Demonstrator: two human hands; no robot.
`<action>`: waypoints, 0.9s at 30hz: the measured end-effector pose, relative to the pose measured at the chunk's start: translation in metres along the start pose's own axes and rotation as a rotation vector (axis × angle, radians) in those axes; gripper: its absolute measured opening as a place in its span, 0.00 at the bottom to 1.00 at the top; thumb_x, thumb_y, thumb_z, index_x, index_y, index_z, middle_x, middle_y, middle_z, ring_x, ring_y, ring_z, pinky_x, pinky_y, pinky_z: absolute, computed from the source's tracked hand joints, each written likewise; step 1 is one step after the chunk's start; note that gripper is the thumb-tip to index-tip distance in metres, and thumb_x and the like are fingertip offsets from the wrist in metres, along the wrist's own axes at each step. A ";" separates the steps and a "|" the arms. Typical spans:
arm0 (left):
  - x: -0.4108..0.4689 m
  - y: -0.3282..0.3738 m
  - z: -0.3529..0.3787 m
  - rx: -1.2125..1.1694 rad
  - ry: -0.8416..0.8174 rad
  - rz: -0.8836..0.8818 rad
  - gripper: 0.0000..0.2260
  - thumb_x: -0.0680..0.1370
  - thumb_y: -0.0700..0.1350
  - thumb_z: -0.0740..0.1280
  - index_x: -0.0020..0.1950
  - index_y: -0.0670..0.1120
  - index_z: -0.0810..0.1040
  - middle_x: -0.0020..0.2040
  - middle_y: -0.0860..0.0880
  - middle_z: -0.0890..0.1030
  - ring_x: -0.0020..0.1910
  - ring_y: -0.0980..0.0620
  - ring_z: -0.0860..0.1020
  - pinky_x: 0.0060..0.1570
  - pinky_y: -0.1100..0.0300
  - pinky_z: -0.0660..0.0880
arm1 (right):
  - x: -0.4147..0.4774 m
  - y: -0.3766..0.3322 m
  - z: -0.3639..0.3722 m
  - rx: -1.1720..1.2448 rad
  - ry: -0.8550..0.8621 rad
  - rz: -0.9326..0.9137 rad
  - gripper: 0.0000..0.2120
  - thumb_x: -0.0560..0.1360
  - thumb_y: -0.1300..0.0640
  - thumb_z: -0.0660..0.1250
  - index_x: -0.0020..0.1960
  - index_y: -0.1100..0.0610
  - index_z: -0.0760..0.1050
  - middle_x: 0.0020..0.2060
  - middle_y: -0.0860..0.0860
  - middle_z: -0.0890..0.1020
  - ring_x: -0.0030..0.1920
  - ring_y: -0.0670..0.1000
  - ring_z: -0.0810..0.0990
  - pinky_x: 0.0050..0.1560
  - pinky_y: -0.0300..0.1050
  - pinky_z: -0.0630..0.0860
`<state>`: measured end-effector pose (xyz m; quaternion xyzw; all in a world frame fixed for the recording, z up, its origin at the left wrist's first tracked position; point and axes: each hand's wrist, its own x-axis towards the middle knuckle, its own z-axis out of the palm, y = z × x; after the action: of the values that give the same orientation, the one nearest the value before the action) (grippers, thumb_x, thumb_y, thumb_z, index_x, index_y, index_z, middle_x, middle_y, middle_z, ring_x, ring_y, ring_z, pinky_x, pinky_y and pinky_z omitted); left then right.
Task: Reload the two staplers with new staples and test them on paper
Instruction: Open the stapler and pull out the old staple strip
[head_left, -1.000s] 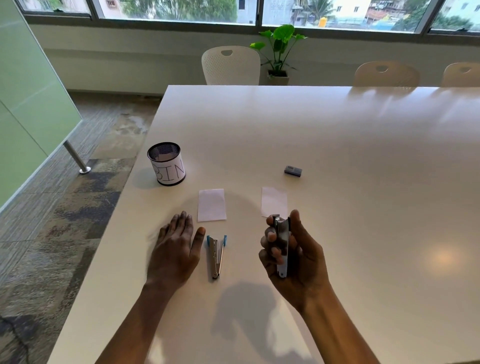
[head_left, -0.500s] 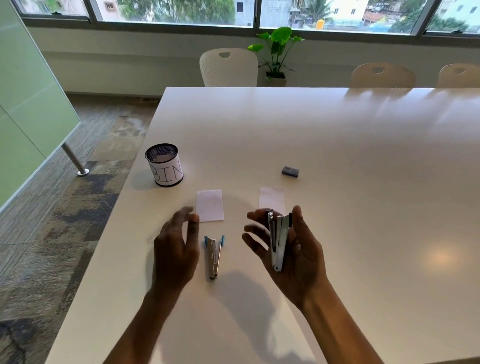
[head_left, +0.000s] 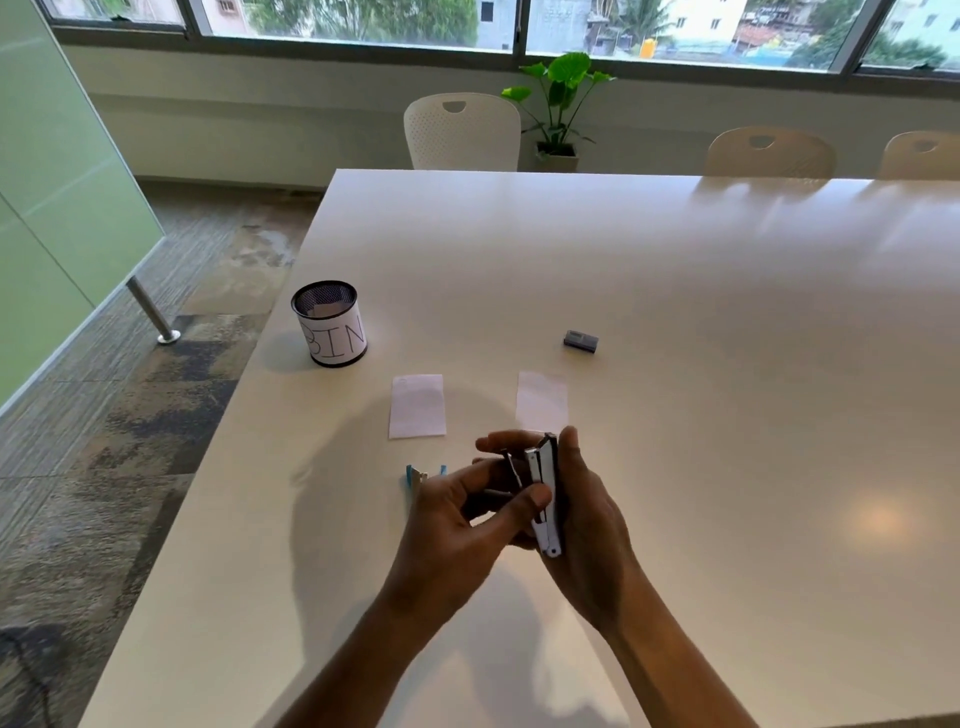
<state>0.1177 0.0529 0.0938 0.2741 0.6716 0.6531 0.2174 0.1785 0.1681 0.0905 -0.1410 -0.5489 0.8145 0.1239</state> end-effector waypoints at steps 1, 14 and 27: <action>0.000 0.001 -0.002 -0.001 0.005 0.003 0.11 0.72 0.49 0.72 0.53 0.52 0.83 0.45 0.52 0.87 0.45 0.51 0.86 0.41 0.58 0.83 | -0.002 -0.001 -0.002 -0.048 0.011 -0.038 0.37 0.71 0.27 0.62 0.65 0.56 0.77 0.61 0.59 0.81 0.63 0.62 0.80 0.61 0.62 0.78; 0.002 0.004 -0.011 0.129 -0.046 0.058 0.15 0.73 0.49 0.73 0.58 0.50 0.83 0.46 0.54 0.87 0.49 0.53 0.85 0.48 0.52 0.84 | -0.018 -0.021 -0.024 -0.252 -0.045 -0.127 0.12 0.80 0.60 0.64 0.62 0.59 0.79 0.52 0.62 0.84 0.54 0.63 0.84 0.50 0.62 0.82; -0.002 0.002 -0.010 0.031 -0.057 -0.003 0.11 0.75 0.45 0.73 0.57 0.48 0.84 0.48 0.48 0.87 0.51 0.46 0.85 0.46 0.46 0.83 | -0.020 -0.011 -0.023 -0.140 0.048 -0.140 0.11 0.77 0.59 0.69 0.55 0.64 0.80 0.48 0.65 0.84 0.49 0.68 0.84 0.48 0.71 0.80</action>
<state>0.1125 0.0440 0.0966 0.2947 0.6758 0.6341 0.2331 0.2063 0.1842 0.0944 -0.1302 -0.6098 0.7599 0.1835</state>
